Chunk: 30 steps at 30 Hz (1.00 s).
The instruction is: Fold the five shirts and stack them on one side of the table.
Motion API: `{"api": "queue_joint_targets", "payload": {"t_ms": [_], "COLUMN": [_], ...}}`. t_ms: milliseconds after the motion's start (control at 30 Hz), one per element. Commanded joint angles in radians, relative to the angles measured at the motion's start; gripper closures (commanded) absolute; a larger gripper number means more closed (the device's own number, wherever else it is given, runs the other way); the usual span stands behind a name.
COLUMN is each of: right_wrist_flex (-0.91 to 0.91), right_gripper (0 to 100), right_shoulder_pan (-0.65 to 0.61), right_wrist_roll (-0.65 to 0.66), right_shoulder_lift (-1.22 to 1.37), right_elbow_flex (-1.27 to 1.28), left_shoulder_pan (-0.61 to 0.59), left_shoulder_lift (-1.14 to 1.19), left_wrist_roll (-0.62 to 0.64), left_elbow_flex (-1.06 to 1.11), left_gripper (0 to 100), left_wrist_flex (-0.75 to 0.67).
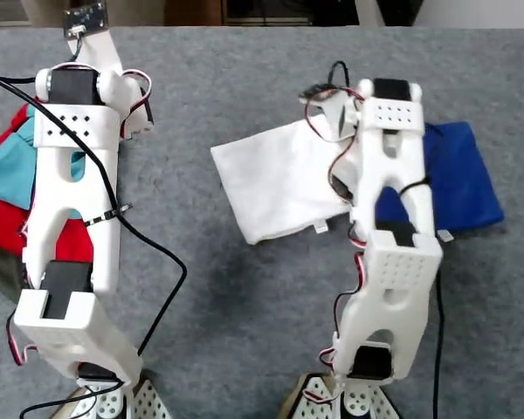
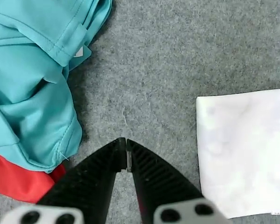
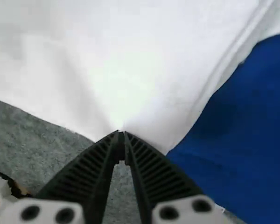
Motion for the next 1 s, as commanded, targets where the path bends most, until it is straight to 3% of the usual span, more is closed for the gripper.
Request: {"api": "queue_joint_targets", "payload": {"t_ms": [0, 233, 367, 467, 567, 733, 833, 967], "right_wrist_flex": [-0.008, -0.037, 0.025, 0.025, 0.025, -0.052, -0.233, -0.589], "right_gripper": [99.3, 99.3, 99.3, 99.3, 99.3, 99.3, 99.3, 99.3], "right_shoulder_pan": [0.061, 0.039, 0.004, 0.021, 0.051, 0.087, 0.07, 0.062], "right_wrist_roll": [0.014, 0.006, -0.005, -0.057, -0.123, -0.16, -0.161, -0.216], "right_shoulder_lift": [-0.096, -0.117, -0.142, -0.189, -0.269, -0.479, -0.568, -0.584], "right_elbow_flex": [0.051, -0.163, -0.372, -0.394, -0.242, 0.197, 0.463, 0.786], "left_shoulder_pan": [0.014, 0.049, 0.235, 0.376, 0.433, 0.437, 0.434, 0.391], "left_shoulder_lift": [-0.05, -0.058, -0.058, -0.05, -0.047, -0.041, -0.024, 0.012], "left_wrist_roll": [0.008, 0.008, 0.038, 0.064, 0.107, 0.17, 0.169, 0.173], "left_elbow_flex": [-0.005, -0.014, -0.049, -0.029, 0.041, 0.278, 0.427, 0.497], "left_gripper": [98, 98, 98, 98, 98, 98, 98, 98], "left_wrist_flex": [-0.011, 0.02, 0.114, 0.101, -0.021, -0.393, -0.615, -0.741]}}
